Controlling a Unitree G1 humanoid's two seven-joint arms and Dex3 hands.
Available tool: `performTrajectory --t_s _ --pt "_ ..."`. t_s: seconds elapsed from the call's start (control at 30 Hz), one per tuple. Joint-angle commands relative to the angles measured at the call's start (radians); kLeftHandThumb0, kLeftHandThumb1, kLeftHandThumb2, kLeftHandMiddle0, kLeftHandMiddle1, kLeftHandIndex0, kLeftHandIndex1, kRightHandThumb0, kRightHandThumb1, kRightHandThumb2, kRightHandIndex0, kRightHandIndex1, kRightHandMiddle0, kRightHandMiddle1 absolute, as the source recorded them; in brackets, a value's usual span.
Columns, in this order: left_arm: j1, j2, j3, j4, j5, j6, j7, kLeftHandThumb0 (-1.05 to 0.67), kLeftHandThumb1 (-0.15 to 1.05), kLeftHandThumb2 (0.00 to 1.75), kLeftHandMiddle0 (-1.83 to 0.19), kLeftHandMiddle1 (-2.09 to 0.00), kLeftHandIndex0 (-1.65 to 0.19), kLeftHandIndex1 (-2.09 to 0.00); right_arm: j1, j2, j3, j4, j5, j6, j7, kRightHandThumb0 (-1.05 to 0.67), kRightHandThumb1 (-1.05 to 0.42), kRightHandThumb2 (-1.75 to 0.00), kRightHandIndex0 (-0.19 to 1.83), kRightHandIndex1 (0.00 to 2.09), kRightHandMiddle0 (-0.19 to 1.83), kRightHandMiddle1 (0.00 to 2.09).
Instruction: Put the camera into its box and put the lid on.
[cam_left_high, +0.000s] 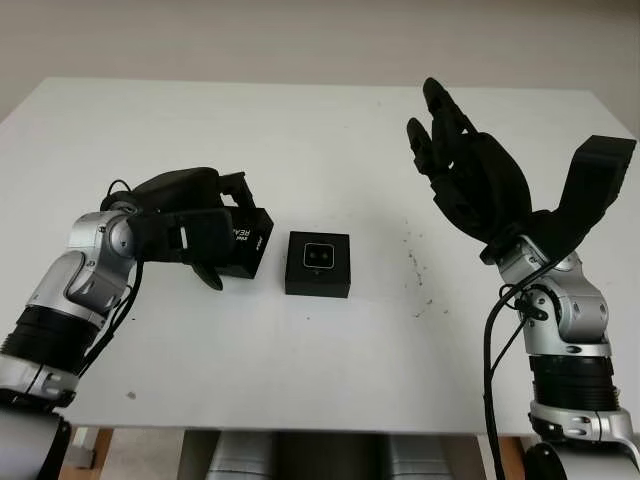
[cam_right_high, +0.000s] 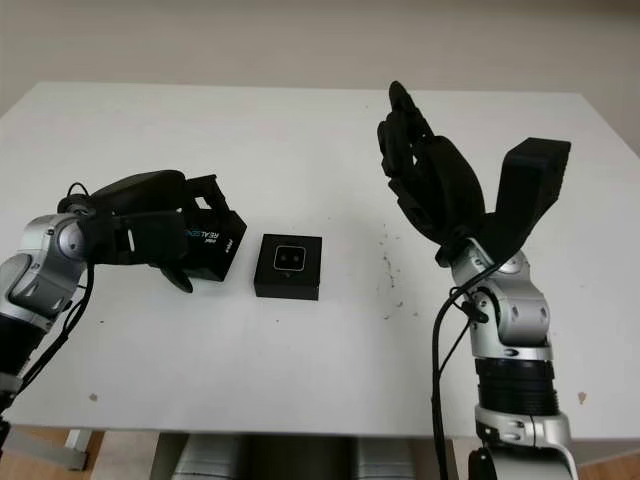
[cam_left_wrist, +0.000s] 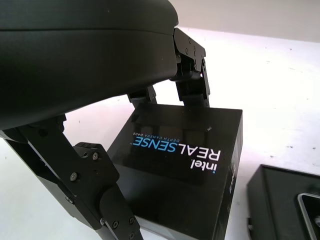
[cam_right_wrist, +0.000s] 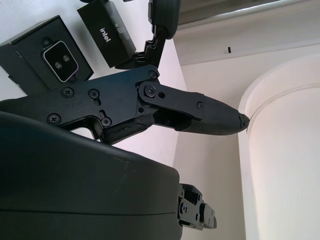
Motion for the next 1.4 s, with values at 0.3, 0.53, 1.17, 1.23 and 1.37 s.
performTrajectory --t_s 0.3,0.53,1.17,1.23,1.37 --pt "-0.185 -0.02 -0.056 -0.043 0.02 0.164 -0.221 -0.12 0.92 0.05 -0.53 -1.23 -0.42 -1.4 0.008 0.02 0.037 -0.012 -0.026 -0.014 -0.021 -0.64 -1.05 -0.69 -0.19 0.0 -0.19 0.0" --pt "-0.263 -0.072 -0.103 -0.025 0.041 0.248 -0.286 -0.14 0.91 0.06 -0.52 -1.29 -0.44 -1.37 0.017 0.053 0.052 0.009 -0.041 -0.049 -0.028 -0.64 -1.05 -0.67 -0.19 0.0 -0.19 0.0" --pt "-0.341 -0.264 -0.153 0.037 0.004 0.659 -0.298 -0.16 0.92 0.06 -0.4 -1.48 -0.38 -1.56 0.026 0.064 0.064 -0.01 -0.062 -0.059 -0.028 -0.65 -1.05 -0.61 -0.19 0.0 -0.19 0.0" --pt "-0.335 -0.261 -0.171 0.03 0.012 0.651 -0.289 -0.19 0.92 0.06 -0.4 -1.47 -0.33 -1.55 0.028 0.063 0.066 -0.016 -0.068 -0.056 -0.025 -0.66 -1.05 -0.58 -0.19 0.0 -0.19 0.0" --pt "-0.324 -0.26 -0.182 0.028 0.004 0.631 -0.273 -0.17 0.93 0.06 -0.33 -1.46 -0.3 -1.59 0.03 0.067 0.067 -0.02 -0.07 -0.049 -0.026 -0.66 -1.05 -0.54 -0.19 0.0 -0.19 0.01"
